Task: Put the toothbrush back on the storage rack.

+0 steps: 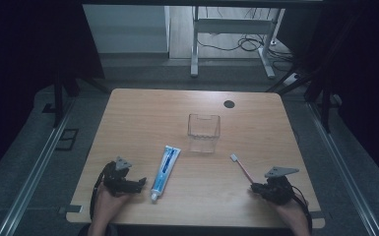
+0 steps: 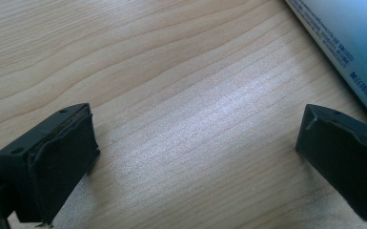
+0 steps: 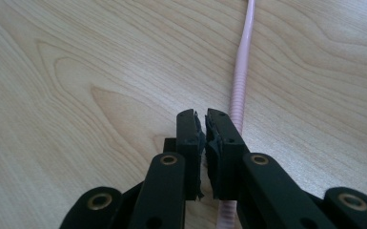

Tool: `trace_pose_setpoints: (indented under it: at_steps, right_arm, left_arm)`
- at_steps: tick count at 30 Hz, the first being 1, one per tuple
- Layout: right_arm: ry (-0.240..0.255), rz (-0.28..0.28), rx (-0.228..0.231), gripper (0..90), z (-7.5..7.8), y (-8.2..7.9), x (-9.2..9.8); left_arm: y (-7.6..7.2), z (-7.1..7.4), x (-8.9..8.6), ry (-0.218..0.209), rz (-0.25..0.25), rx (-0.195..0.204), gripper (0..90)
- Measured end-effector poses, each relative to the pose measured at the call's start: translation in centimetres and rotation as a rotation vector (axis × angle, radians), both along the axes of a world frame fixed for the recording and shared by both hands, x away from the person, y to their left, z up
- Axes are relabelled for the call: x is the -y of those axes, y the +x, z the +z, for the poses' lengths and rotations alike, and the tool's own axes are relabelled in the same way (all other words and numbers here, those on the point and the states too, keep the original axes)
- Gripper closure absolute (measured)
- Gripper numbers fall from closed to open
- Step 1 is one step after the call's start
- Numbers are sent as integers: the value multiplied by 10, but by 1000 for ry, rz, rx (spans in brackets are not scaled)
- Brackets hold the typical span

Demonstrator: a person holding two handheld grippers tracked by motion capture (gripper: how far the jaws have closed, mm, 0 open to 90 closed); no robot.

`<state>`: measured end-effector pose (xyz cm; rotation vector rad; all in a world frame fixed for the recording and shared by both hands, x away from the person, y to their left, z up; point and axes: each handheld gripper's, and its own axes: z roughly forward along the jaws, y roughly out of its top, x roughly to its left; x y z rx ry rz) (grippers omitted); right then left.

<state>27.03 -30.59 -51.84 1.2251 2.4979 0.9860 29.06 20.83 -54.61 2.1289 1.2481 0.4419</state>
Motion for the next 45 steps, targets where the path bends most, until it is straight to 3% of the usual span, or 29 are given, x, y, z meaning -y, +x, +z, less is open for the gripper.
trace_pose_setpoints:
  at_steps: [9,17,27,37,45]
  right_arm:
    - [-71,-24,-29,808,21,9,3]
    - [-186,6,-133,808,31,30,-7]
    - [-271,36,-207,808,30,48,-26]
    - [-362,24,-303,809,34,72,-42]
    - [-391,27,-350,800,35,83,-54]
  left_arm:
    - [0,0,0,0,0,0,0]
    - [0,0,0,-3,2,1,0]
    - [0,0,0,-3,2,-1,0]
    - [0,0,0,-3,2,0,0]
    - [0,0,0,-3,1,-1,0]
